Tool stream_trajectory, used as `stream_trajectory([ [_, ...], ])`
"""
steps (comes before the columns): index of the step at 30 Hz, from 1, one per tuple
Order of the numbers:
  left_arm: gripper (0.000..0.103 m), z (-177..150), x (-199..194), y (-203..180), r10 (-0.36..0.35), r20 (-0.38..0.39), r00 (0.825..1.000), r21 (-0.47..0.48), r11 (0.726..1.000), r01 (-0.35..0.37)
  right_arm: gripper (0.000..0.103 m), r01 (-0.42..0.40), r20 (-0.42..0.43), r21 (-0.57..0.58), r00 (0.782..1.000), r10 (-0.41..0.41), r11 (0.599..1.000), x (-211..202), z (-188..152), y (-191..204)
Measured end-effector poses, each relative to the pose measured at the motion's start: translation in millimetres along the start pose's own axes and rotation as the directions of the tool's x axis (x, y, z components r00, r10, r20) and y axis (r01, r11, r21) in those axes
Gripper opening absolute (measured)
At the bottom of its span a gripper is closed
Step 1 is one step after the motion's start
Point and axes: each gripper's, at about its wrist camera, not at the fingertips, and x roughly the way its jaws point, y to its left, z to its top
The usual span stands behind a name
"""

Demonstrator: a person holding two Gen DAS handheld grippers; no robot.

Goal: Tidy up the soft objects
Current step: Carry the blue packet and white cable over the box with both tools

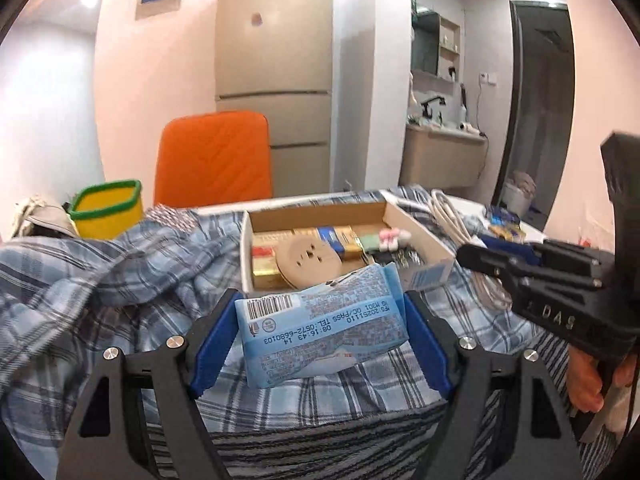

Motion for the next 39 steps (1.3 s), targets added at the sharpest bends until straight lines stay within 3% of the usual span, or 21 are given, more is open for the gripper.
stream_trajectory([
  [5, 0.079, 20.8, -11.6, -1.2, -0.003, 0.025, 1.0, -0.014, 1.0, 0.003, 0.023, 0.002, 0.046, -0.01, 0.999, -0.001, 1.0, -15.3, 11.9, 3.5],
  [13, 0.079, 80.2, -31.3, -5.6, 0.011, 0.106, 0.994, 0.031, 0.999, -0.015, 0.023, 0.046, 0.102, -0.016, 0.994, -0.044, 0.999, -32.3, 59.6, 3.6],
  [25, 0.079, 149.9, 7.1, -9.9, 0.039, 0.143, 0.989, -0.03, 0.999, -0.035, 0.023, 0.104, 0.119, 0.081, 0.986, -0.113, 0.991, 10.5, 119.4, -1.0],
  [30, 0.079, 149.9, 31.7, -1.8, 0.063, 0.122, 0.99, -0.036, 0.998, -0.059, 0.023, 0.124, 0.132, 0.08, 0.982, -0.133, 0.989, 25.1, 117.8, -1.7],
  [39, 0.079, 115.1, 85.3, 19.1, 0.072, -0.025, 0.997, -0.089, 0.993, -0.074, 0.023, -0.037, 0.022, 0.184, 0.999, 0.033, 0.982, 84.6, 81.2, -11.3],
])
